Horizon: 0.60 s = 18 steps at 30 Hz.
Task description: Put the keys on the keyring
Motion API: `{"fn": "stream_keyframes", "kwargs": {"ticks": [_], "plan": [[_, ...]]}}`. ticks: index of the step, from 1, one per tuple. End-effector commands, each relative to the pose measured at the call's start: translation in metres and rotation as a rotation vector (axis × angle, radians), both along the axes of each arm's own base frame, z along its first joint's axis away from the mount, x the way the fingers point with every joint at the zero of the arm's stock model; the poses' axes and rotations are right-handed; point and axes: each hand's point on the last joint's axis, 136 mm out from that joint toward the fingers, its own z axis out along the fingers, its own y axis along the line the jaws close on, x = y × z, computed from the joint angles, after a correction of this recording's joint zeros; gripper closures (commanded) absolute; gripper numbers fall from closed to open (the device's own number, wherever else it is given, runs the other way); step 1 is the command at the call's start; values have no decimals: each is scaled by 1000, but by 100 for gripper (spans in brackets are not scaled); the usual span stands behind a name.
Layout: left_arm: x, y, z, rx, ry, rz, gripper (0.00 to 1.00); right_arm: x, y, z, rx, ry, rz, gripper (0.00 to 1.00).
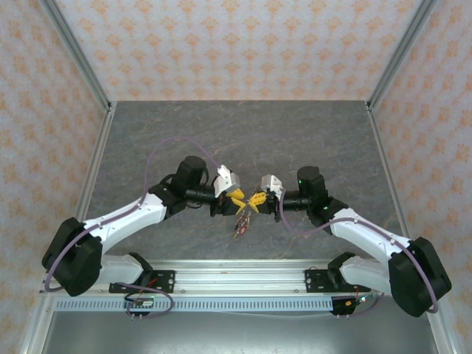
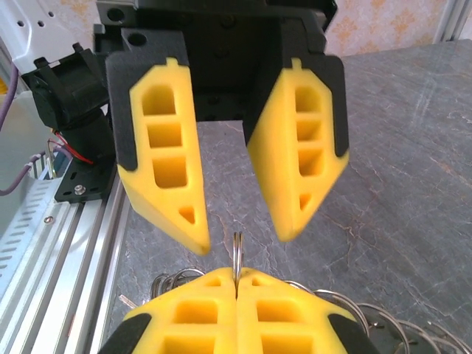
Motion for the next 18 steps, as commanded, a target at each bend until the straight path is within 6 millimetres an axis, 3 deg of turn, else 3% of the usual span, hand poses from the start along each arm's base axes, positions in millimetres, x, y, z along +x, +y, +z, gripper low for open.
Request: {"fn": "stream_keyframes", "kwargs": {"ticks": [1, 6, 13, 18], "plan": [[-10, -7, 9, -22, 8, -95, 62, -5, 6, 40, 94, -103, 61, 100], [-8, -10, 11, -14, -4, -95, 69, -4, 6, 43, 112, -101, 60, 100], [-11, -14, 22, -24, -52, -96, 100, -2, 6, 42, 105, -93, 41, 100], [-2, -6, 26, 5, -117, 1, 100, 0, 2, 34, 59, -95, 7, 97]]}}
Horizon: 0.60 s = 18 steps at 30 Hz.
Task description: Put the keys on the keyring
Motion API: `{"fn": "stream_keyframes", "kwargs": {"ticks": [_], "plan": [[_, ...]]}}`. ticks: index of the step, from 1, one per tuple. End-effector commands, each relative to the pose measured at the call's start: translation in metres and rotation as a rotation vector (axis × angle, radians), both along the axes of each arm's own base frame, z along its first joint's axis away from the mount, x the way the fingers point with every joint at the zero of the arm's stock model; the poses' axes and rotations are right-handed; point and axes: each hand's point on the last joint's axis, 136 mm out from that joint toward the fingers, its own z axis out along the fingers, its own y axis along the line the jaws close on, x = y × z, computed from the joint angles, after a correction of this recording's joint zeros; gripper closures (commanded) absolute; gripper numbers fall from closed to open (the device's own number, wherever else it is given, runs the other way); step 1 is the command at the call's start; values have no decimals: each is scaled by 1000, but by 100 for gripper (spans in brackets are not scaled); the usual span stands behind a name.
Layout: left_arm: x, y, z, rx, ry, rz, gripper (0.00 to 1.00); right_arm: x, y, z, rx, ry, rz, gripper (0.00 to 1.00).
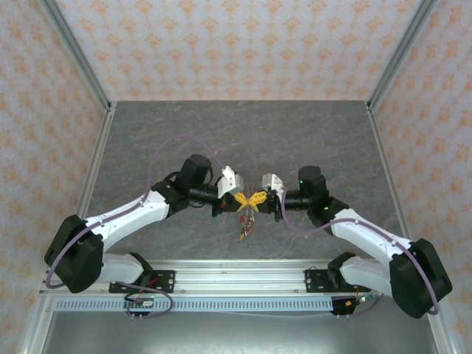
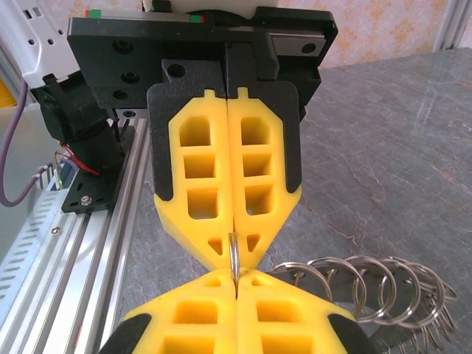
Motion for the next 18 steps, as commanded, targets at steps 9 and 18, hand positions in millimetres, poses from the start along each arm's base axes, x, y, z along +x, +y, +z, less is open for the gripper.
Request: {"fn": "stream_keyframes", "kwargs": {"ticks": [9, 18], "plan": [[21, 22, 27, 78, -302, 242, 100, 12, -19, 14, -187, -262, -123, 71], [18, 31, 30, 128, -380, 281, 100, 13, -4, 40, -172, -414, -96, 72]]}}
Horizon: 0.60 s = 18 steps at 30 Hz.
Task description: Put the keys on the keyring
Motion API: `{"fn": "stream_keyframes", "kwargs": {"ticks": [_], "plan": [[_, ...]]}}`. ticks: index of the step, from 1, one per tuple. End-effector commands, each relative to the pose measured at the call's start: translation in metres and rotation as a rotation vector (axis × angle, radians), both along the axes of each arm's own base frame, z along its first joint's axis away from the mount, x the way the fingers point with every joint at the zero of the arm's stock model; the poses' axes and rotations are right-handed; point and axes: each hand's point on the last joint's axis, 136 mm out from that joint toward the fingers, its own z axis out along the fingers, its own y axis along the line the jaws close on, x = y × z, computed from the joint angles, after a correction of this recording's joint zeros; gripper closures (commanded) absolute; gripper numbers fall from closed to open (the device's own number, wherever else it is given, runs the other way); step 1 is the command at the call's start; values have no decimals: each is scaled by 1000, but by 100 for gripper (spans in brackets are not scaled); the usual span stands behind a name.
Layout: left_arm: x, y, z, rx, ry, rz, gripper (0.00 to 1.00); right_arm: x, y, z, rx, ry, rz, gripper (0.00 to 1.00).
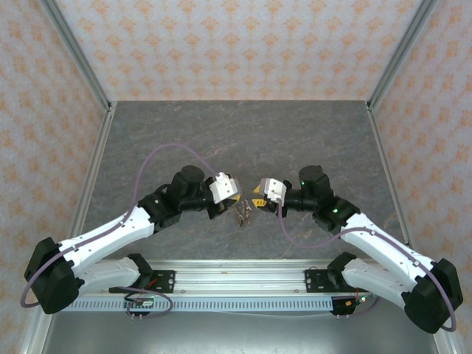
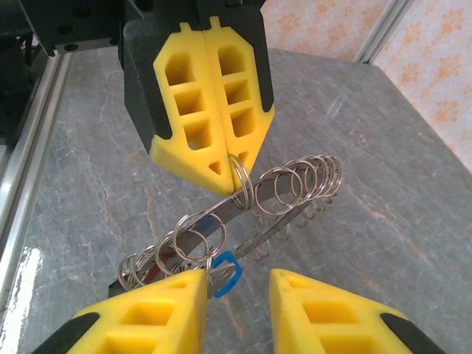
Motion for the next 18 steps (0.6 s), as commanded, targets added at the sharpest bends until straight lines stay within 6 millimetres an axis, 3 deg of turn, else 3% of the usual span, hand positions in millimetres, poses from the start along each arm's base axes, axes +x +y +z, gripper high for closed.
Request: {"fn": "stream_keyframes", "kwargs": {"ticks": [1, 5, 18], "plan": [[4, 6, 11, 10, -70, 29, 100, 2, 11, 22, 44, -84, 43, 73], [3, 4, 13, 10, -60, 22, 100, 0, 24, 30, 73, -108, 94, 74], [-1, -2, 17, -8, -40, -2, 100, 7, 38, 18, 8, -113, 136, 72]]}}
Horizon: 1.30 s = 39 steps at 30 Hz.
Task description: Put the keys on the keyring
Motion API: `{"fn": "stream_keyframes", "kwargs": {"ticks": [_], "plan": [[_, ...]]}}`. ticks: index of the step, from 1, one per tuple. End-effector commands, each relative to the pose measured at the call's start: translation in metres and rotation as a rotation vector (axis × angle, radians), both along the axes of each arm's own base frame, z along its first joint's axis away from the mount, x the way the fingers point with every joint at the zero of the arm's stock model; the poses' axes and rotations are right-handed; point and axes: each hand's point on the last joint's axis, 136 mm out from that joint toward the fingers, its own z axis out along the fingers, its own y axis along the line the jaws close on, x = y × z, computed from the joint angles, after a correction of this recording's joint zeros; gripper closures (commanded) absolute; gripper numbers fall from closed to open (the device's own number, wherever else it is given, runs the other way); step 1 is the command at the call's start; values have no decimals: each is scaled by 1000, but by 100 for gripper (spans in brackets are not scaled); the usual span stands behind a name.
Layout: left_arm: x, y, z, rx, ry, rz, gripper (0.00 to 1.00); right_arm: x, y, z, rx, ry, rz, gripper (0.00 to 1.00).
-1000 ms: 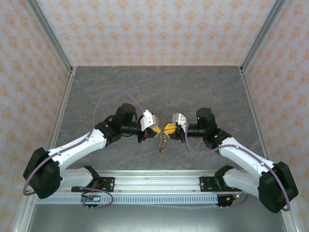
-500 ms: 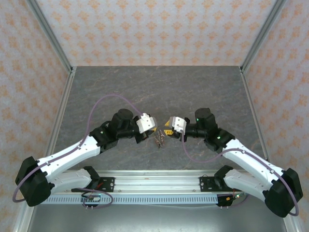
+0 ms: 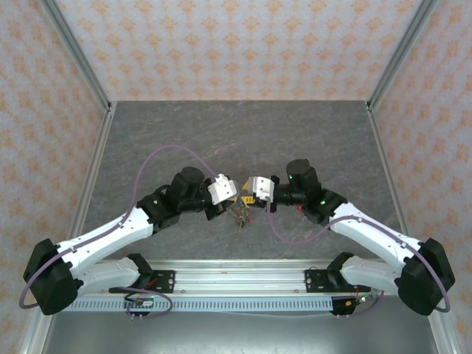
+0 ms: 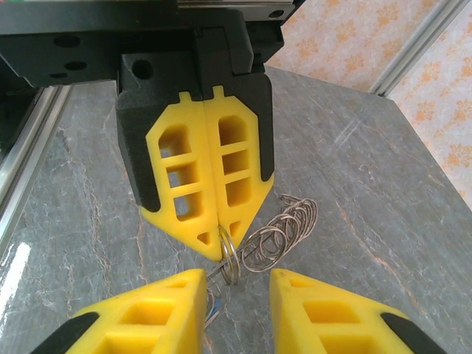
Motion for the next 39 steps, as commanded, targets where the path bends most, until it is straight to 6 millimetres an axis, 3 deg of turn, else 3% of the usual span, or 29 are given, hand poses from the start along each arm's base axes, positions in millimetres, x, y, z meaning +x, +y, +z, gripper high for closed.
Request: {"fn": "stream_keyframes", "kwargs": {"ticks": [1, 8, 13, 17, 33, 39], "plan": [[-1, -9, 25, -55, -46, -28, 100, -1, 7, 13, 16, -41, 44, 72], [-2, -12, 25, -54, -31, -45, 100, 3, 10, 1, -26, -22, 58, 75], [-3, -13, 25, -50, -27, -48, 100, 2, 13, 4, -12, -15, 68, 88], [-3, -13, 23, -48, -21, -50, 87, 1, 12, 6, 5, -15, 66, 100], [-4, -11, 14, -24, -15, -50, 81, 1, 5, 22, 137, 33, 40, 100], [-3, -15, 21, -65, -20, -54, 82, -3, 5, 23, 149, 62, 58, 100]]}}
